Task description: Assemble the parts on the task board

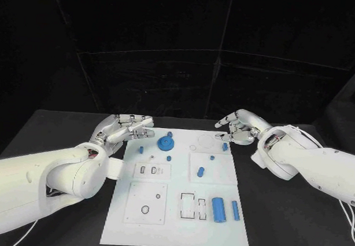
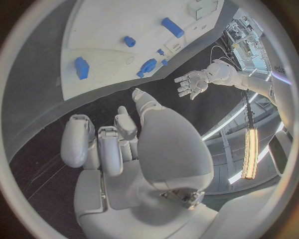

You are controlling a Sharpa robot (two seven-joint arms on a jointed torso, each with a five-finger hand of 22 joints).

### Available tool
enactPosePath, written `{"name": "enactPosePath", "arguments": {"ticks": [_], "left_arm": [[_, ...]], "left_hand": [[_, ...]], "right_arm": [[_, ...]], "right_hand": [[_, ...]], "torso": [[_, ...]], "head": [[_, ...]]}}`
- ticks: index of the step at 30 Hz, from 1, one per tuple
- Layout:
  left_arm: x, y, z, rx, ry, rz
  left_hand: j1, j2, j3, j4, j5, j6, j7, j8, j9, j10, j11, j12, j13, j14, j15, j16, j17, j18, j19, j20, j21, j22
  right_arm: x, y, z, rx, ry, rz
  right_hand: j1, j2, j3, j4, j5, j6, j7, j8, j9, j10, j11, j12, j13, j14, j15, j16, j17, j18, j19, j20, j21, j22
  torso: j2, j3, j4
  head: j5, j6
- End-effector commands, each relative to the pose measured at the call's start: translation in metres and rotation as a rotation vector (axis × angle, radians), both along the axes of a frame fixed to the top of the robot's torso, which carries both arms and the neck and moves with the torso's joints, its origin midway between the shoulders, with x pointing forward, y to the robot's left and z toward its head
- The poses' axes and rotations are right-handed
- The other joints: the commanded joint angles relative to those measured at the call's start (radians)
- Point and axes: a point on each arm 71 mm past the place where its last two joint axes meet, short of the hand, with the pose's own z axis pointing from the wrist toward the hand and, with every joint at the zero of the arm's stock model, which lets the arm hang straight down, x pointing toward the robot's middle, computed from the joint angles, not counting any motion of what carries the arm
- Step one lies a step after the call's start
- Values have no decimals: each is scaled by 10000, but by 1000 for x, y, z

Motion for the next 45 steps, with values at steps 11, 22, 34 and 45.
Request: {"name": "enactPosePath", "arguments": {"ticks": [11,22,34,45], "left_arm": [[1,-2,1,-54,-85,-181],[2,-1,0,-37,-76,-146],[2,-2,-1,-36,-64,-152],[3,-2,-2,-30,-55,-145]], "left_hand": [[38,-34,12,-41,-23,81,-17,-60,-4,87,16,-64,-6,43,48,-55,12,148,52,-6,-44,-16],[38,-34,12,-41,-23,81,-17,-60,-4,87,16,-64,-6,43,48,-55,12,148,52,-6,-44,-16],[31,-35,20,-47,-23,99,-23,-63,-3,110,10,-67,-5,54,45,-65,16,150,59,-8,-54,-21],[31,-35,20,-47,-23,99,-23,-63,-3,110,10,-67,-5,54,45,-65,16,150,59,-8,-54,-21]], "right_arm": [[-2,-33,-26,383,482,38],[0,-40,-43,272,732,-91],[5,-42,-50,174,880,-170],[6,-36,-59,-21,1110,-34]], "right_hand": [[149,-54,-30,-127,77,51,18,37,-19,-21,-18,-36,-44,825,-34,25,1600,-63,13,-13,50,-12],[227,-70,-37,-191,85,13,25,14,-26,-55,-14,-81,-80,826,-31,25,1605,-60,2,-12,42,-29],[304,-43,-18,-246,96,-9,33,1,-28,-84,-10,-118,-110,827,-28,29,1616,-57,-8,-10,33,-45],[459,65,62,-360,112,62,34,37,-12,-64,-12,-103,-83,827,-28,26,1616,-59,-5,-8,37,-34]], "torso": [[-2,-16,0],[-9,-28,22],[-8,-22,-5],[-10,-30,6]], "head": [[-264,-94],[-305,-174],[-291,-187],[-258,-231]]}}
